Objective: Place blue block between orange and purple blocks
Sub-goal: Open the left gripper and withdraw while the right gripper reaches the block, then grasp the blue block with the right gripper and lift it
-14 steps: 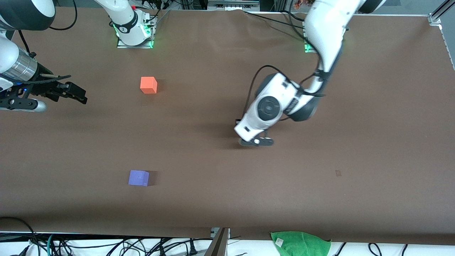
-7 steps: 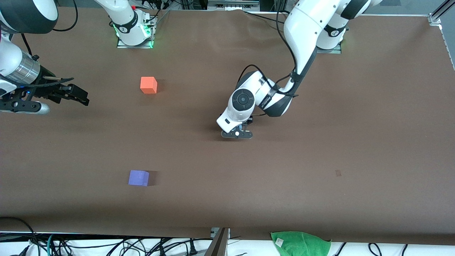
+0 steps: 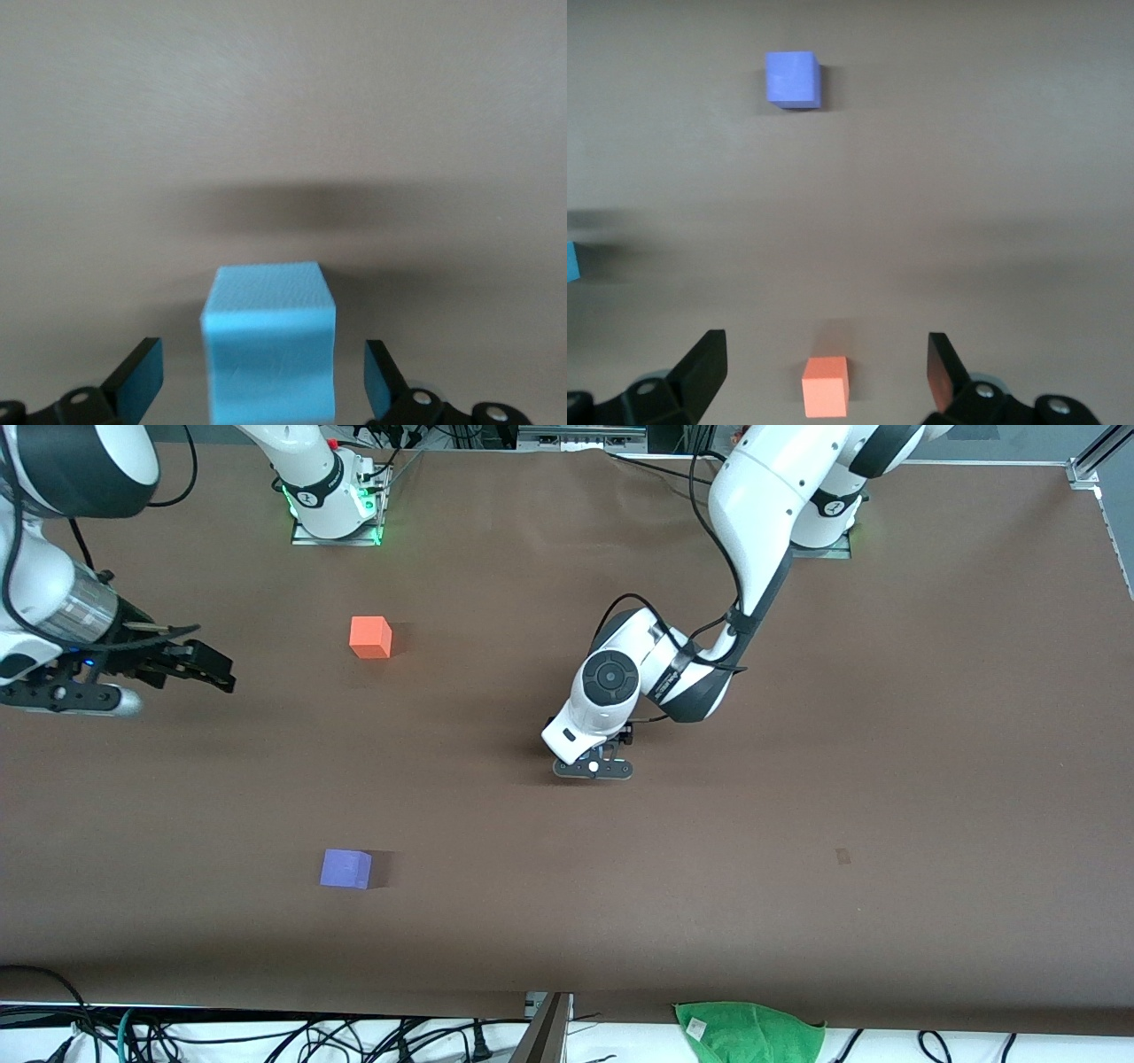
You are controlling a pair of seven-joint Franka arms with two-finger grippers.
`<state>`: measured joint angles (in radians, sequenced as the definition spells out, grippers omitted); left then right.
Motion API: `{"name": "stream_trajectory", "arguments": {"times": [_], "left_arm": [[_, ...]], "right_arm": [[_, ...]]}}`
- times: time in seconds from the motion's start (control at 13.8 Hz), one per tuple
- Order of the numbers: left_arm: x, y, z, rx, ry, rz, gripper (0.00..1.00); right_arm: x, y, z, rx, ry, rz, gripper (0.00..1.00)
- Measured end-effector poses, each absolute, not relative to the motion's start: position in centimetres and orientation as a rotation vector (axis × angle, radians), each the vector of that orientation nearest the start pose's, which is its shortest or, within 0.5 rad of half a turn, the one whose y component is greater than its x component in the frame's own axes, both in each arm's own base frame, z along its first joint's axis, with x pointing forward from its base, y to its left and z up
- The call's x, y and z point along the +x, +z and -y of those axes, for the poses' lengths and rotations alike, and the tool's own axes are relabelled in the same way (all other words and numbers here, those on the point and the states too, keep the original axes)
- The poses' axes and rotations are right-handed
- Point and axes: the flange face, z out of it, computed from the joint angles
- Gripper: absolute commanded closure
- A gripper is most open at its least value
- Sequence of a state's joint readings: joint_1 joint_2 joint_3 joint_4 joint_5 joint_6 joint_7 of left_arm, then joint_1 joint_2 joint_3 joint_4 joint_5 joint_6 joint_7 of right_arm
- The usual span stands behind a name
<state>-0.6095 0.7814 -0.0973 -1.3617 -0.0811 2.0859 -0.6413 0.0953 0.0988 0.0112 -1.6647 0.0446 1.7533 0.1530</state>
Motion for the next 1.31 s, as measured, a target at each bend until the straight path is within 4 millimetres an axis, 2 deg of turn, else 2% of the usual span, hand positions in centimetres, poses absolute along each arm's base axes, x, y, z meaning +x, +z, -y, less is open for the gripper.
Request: {"name": "stream_trajectory", "arguments": {"times": [0.07,0.22,0.29,0.44,0.58,0.65,0.8,0.87,0.94,1.02,1.31], "left_arm": [[56.6,28.4,45.5,-3.188,0.242,0.014,0.00],[56.8,37.1,41.7,-3.138,0.322,0.045,0.00],[56.4,43.5,37.8,-3.109,0.365,0.069,0.00],[56.5,49.6,32.0,-3.094,0.383,0.084,0.00],[58.2,54.1,23.0,-3.124,0.369,0.056,0.00],[59.2,55.4,18.3,-3.144,0.359,0.041,0.00],[60.2,56.1,10.2,-3.154,0.385,0.045,0.00],[60.3,56.1,7.3,-3.128,0.395,0.050,0.00],[60.4,56.2,5.6,-3.094,0.387,0.042,0.00],[60.3,56.3,5.1,-3.067,0.376,0.032,0.00],[60.6,57.2,6.8,-3.074,0.267,-0.014,0.00]], "right_arm": [[59.3,53.2,-7.2,-3.094,0.039,-0.073,0.00],[60.0,50.5,-8.5,-3.098,0.107,-0.045,0.00],[60.7,47.2,-9.9,-3.105,0.190,-0.015,0.00],[61.3,43.5,-11.4,-3.111,0.277,0.021,0.00],[61.4,42.6,-13.4,-3.112,0.295,0.066,0.00],[61.1,42.8,-14.9,-3.113,0.291,0.091,0.00],[60.1,42.8,-18.8,-3.116,0.291,0.135,0.00],[59.4,42.5,-21.2,-3.112,0.293,0.148,0.00],[58.8,41.9,-23.9,-3.102,0.285,0.131,0.00],[58.2,40.7,-26.9,-3.095,0.263,0.108,0.00],[54.5,34.5,-38.7,-3.093,0.183,0.101,0.00]]}}
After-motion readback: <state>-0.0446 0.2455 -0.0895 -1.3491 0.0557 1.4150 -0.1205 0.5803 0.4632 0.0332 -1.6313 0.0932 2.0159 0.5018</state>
